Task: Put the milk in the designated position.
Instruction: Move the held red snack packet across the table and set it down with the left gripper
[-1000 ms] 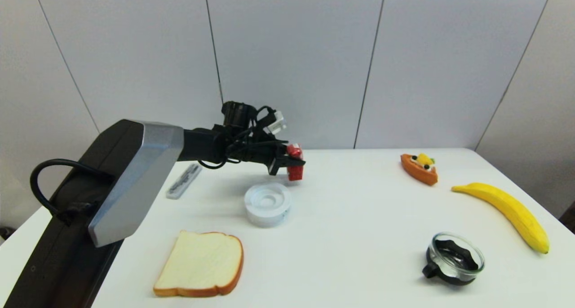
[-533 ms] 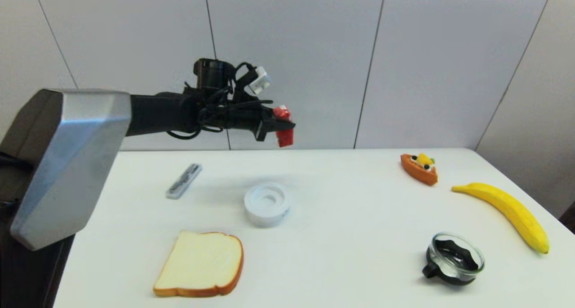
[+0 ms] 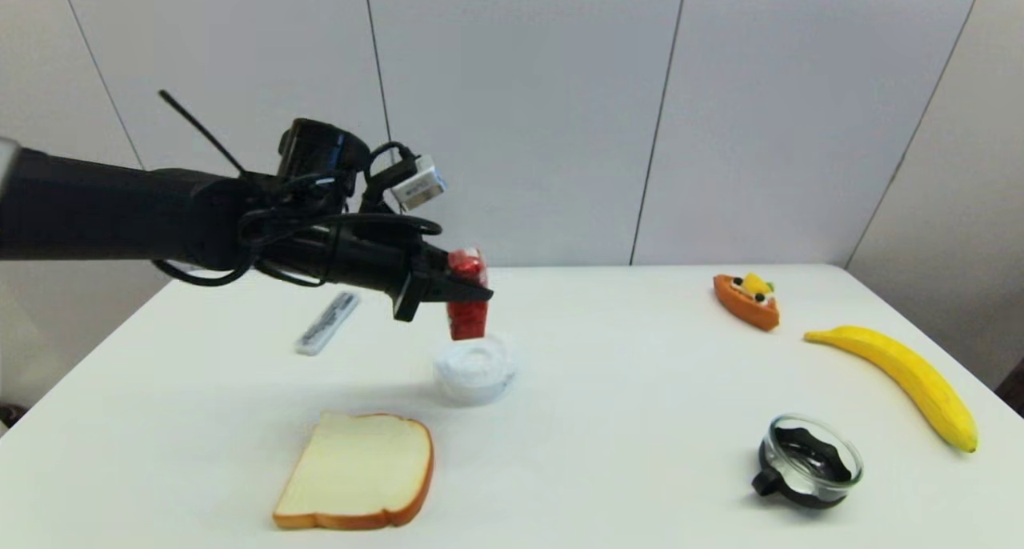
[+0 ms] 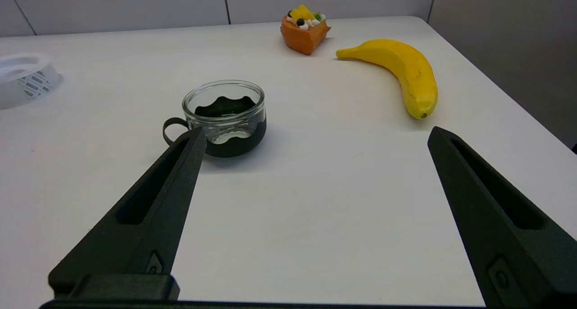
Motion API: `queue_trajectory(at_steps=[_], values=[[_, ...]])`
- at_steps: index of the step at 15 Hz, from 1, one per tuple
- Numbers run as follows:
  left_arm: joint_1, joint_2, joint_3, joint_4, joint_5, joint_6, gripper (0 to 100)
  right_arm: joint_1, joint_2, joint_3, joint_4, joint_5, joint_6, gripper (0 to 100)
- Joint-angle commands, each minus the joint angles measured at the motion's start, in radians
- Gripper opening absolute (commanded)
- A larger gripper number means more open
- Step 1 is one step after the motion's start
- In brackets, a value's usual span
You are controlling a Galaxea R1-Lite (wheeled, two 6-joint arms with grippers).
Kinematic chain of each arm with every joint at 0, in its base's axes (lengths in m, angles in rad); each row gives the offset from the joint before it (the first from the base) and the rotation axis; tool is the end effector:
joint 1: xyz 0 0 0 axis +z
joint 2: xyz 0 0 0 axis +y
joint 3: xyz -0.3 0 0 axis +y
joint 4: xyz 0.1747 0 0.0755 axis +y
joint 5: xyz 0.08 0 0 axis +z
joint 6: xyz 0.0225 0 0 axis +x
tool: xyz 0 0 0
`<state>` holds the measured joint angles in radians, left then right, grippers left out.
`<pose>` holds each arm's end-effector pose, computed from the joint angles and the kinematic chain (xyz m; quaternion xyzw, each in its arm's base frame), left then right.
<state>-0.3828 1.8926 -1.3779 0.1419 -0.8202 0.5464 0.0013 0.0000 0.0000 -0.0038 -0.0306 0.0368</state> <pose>0.3275 -0.1496 0.2061 0.1432 0.1586 -0.6007 0.7704 -0.0228 -0.0007 0.0759 0.0184 -0.0022 -0.0146 0.9997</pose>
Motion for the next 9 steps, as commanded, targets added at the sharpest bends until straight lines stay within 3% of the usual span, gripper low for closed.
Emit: queue_trajectory(at_steps=[1, 4, 9], values=[[-0.019, -0.234, 0.235, 0.001, -0.036, 0.017, 0, 0.000, 0.000, 0.000, -0.001, 0.000, 0.000, 100], [-0.044, -0.279, 0.341, -0.025, -0.097, 0.020, 0, 0.000, 0.000, 0.000, -0.001, 0.000, 0.000, 100], [-0.079, -0.242, 0.457, -0.217, -0.097, 0.012, 0, 0.000, 0.000, 0.000, -0.001, 0.000, 0.000, 100]])
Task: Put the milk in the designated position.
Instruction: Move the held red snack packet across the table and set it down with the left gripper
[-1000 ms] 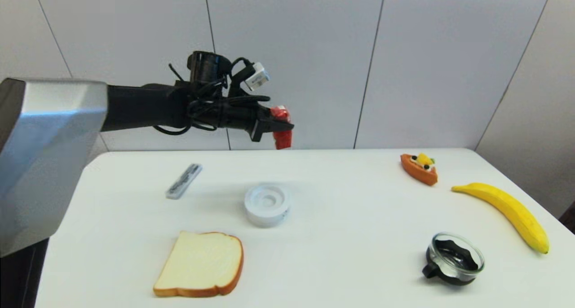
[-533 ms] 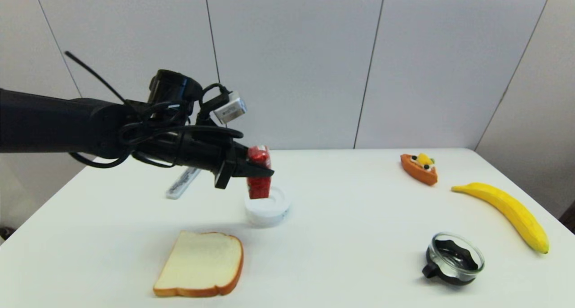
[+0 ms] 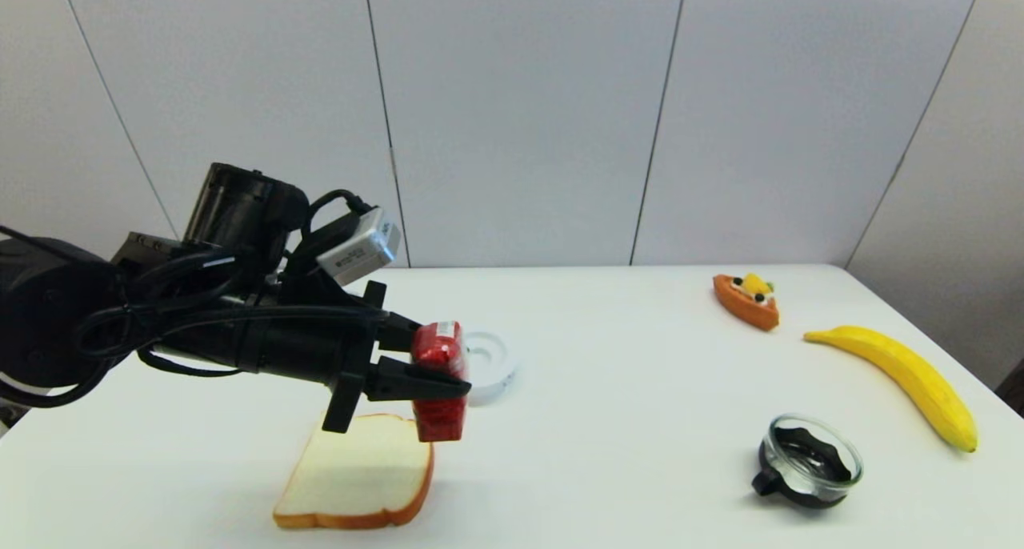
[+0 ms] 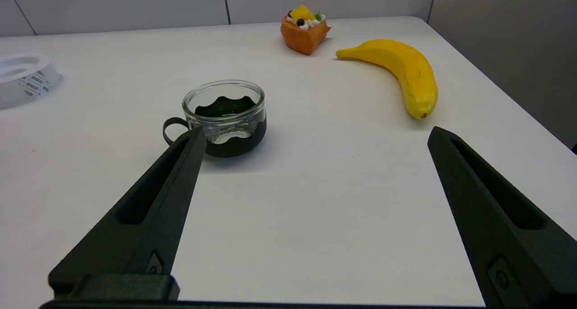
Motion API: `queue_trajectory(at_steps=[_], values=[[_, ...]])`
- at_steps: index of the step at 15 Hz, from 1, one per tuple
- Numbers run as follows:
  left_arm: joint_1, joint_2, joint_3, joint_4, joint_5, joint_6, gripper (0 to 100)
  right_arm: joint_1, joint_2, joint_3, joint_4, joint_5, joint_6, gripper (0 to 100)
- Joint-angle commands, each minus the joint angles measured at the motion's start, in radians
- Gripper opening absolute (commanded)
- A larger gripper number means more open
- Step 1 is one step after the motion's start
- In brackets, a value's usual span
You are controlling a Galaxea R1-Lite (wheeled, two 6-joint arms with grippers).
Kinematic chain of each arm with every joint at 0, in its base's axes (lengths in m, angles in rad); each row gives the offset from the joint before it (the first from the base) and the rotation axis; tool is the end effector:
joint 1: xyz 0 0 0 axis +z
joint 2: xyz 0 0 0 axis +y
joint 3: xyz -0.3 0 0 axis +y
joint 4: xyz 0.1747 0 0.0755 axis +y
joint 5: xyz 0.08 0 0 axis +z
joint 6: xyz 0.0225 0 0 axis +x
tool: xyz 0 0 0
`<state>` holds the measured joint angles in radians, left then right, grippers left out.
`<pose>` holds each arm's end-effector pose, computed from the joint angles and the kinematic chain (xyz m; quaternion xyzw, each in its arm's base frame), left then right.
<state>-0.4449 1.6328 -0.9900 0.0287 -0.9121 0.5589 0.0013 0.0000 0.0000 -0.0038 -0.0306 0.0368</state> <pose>0.2425 -0.1353 0.1968 0.1294 0.1446 -0.6580 0.7276 -0.0228 -0.0007 0.0759 0.0184 -0.0022 -0.0146 0.9997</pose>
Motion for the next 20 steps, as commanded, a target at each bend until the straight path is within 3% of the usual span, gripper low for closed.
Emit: queue_trajectory(at_steps=[1, 8, 20], values=[[-0.017, 0.030, 0.099, -0.168, -0.005, -0.005, 0, 0.000, 0.000, 0.000, -0.001, 0.000, 0.000, 100], [-0.041, 0.119, 0.231, -0.400, -0.005, -0.008, 0, 0.000, 0.002, 0.000, -0.001, 0.000, 0.000, 100], [-0.078, 0.272, 0.228, -0.495, 0.029, 0.009, 0, 0.000, 0.000, 0.000, -0.001, 0.000, 0.000, 100]])
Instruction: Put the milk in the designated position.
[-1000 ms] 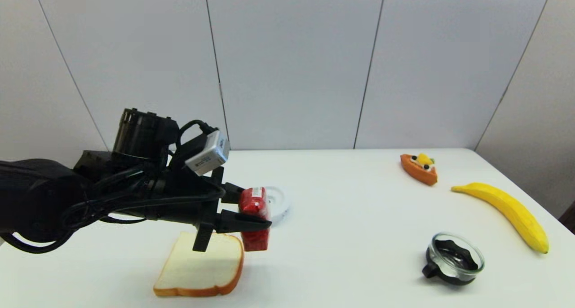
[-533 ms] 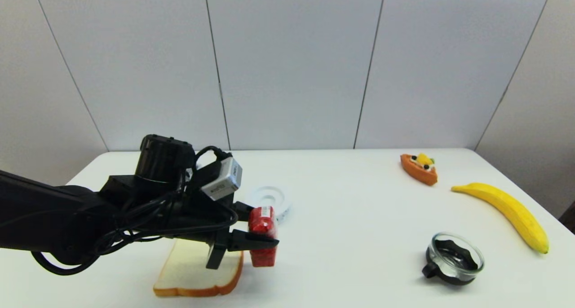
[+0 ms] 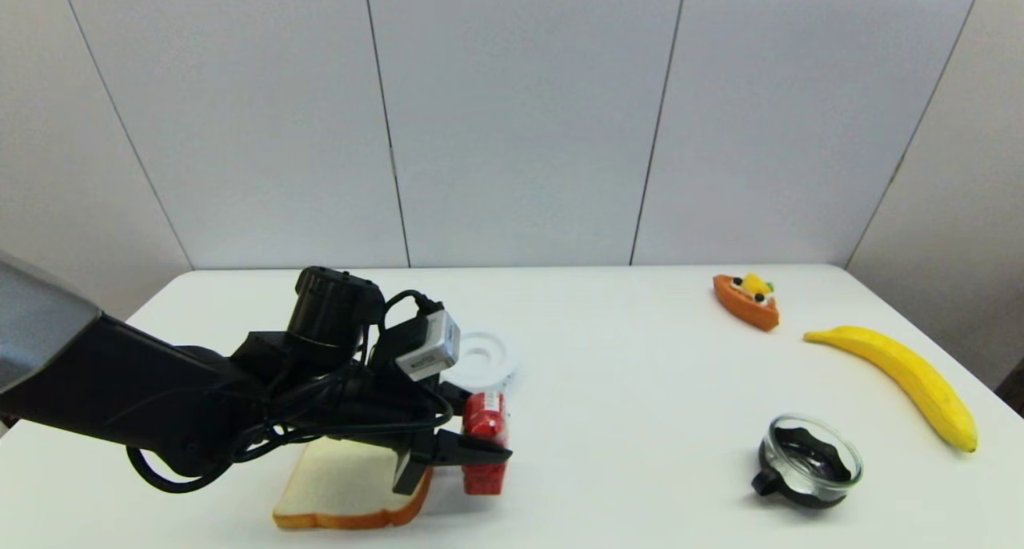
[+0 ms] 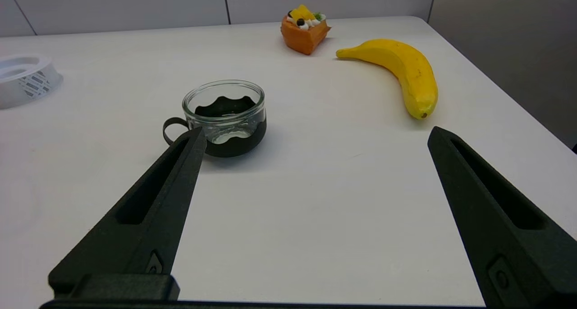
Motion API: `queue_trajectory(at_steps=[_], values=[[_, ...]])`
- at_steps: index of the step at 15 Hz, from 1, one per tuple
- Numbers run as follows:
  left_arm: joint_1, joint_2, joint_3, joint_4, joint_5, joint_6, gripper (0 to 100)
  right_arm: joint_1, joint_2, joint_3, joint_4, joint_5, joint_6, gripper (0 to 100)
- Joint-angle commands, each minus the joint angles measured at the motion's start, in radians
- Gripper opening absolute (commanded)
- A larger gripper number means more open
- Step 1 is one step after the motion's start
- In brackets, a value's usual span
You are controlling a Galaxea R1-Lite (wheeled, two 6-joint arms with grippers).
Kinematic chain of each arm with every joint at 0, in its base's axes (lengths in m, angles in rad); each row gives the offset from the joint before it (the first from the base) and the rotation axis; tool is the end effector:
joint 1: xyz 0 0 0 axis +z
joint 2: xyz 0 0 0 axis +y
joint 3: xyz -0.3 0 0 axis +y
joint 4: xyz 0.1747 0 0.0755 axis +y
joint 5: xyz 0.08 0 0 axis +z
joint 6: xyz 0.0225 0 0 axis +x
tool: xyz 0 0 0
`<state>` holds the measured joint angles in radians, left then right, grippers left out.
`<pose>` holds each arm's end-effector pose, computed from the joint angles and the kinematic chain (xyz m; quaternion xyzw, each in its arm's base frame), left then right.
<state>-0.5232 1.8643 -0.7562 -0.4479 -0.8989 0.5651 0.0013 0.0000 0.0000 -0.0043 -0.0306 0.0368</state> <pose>0.2568 -0.1684 0.1069 0.1417 0.1337 -0.6817 0.7052 -0.0228 -0.0007 0.0759 0.0184 -0.0024 -0.0146 0.9997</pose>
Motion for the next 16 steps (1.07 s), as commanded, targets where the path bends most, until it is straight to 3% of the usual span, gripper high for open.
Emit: queue_trajectory(at_steps=[1, 8, 9, 16], values=[[0.000, 0.041, -0.006, -0.018, 0.018, 0.002, 0, 0.000, 0.000, 0.000, 0.000, 0.000, 0.000, 100], [0.000, 0.042, -0.009, -0.018, 0.021, 0.002, 0, 0.000, 0.000, 0.000, 0.000, 0.000, 0.000, 100], [0.000, 0.042, -0.009, -0.017, 0.021, 0.002, 100, 0.000, 0.002, 0.000, 0.000, 0.000, 0.000, 100], [0.000, 0.035, -0.011, -0.017, 0.021, 0.002, 100, 0.000, 0.000, 0.000, 0.000, 0.000, 0.000, 100]])
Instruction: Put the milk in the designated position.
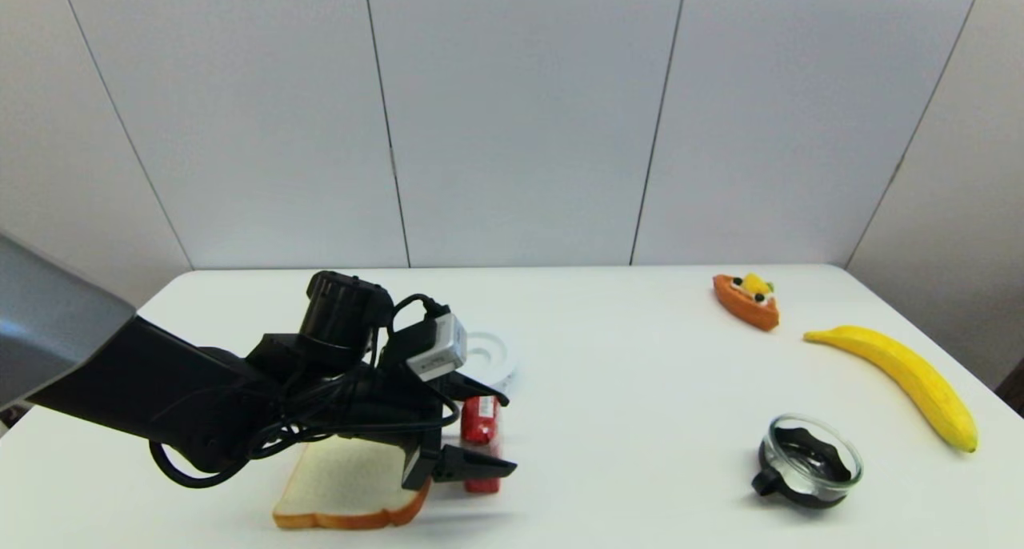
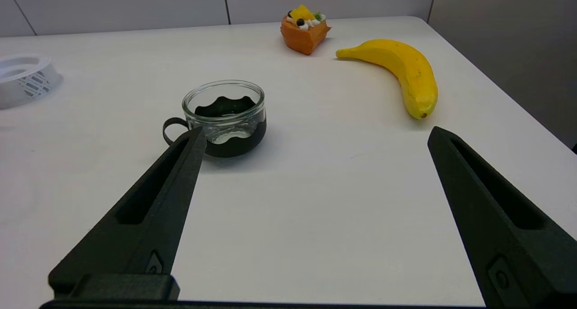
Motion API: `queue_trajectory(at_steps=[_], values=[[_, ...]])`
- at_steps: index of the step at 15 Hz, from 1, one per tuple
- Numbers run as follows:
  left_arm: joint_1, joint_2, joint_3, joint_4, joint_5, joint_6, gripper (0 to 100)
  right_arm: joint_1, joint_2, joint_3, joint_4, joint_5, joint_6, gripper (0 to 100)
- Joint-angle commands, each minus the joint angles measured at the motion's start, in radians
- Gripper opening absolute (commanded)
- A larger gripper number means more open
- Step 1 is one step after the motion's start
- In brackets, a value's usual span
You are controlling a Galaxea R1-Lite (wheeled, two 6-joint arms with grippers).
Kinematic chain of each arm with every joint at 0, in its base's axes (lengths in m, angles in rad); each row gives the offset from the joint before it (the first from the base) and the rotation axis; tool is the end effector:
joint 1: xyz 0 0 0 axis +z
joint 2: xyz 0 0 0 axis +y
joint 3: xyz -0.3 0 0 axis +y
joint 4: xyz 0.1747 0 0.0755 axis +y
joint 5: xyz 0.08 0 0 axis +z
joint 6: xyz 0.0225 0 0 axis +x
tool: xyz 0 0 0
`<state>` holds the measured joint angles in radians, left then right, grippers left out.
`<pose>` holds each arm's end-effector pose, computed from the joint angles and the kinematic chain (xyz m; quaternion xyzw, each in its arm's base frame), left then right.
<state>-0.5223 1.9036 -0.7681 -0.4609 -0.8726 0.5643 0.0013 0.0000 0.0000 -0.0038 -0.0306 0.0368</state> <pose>0.2635 -0.1715 0.0980 0.1460 0.1442 -0.6728 0.7107 -0.0228 -0.0007 0.0759 0.0184 -0.0022 -0.0146 0.9997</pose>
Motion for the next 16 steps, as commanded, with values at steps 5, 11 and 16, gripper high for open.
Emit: queue_trajectory(at_steps=[5, 11, 16], values=[[0.001, -0.038, 0.000, 0.002, -0.005, -0.010, 100, 0.000, 0.000, 0.000, -0.001, 0.000, 0.000, 100], [0.002, -0.150, -0.022, 0.028, -0.005, -0.089, 100, 0.000, 0.000, 0.000, -0.001, 0.000, 0.000, 100], [0.007, -0.379, -0.043, 0.153, 0.035, -0.204, 100, 0.000, 0.000, 0.000, -0.001, 0.000, 0.000, 100]])
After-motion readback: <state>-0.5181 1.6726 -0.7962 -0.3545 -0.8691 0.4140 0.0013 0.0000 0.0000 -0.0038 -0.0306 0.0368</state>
